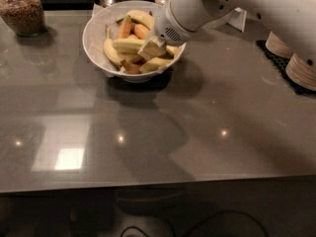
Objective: Pick banana from white bowl
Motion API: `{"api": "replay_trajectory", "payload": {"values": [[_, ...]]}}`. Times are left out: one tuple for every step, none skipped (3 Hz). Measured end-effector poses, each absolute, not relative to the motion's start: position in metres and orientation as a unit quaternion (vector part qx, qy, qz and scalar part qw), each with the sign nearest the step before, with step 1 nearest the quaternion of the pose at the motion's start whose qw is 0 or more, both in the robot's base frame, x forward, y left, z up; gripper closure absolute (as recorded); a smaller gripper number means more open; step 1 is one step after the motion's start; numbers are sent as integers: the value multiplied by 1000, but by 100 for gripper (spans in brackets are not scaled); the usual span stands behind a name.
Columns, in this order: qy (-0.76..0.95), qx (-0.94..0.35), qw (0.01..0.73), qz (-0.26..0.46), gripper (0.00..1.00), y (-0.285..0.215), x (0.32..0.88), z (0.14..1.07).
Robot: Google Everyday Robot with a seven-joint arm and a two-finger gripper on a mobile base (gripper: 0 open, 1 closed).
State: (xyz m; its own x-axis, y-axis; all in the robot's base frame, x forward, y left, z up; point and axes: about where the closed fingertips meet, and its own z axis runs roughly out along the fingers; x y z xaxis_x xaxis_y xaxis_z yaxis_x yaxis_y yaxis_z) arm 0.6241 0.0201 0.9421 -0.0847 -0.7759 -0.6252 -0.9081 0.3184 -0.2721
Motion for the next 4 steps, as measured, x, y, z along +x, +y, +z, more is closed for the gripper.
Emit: {"api": "replay_trajectory", "payload": {"values": [[725,-571,374,90,100,6,622,957],[711,-564,409,97,100,-13,616,977],[684,-553,458,126,100,-37,603,998],[667,-541,492,141,100,-66,584,1020]]}}
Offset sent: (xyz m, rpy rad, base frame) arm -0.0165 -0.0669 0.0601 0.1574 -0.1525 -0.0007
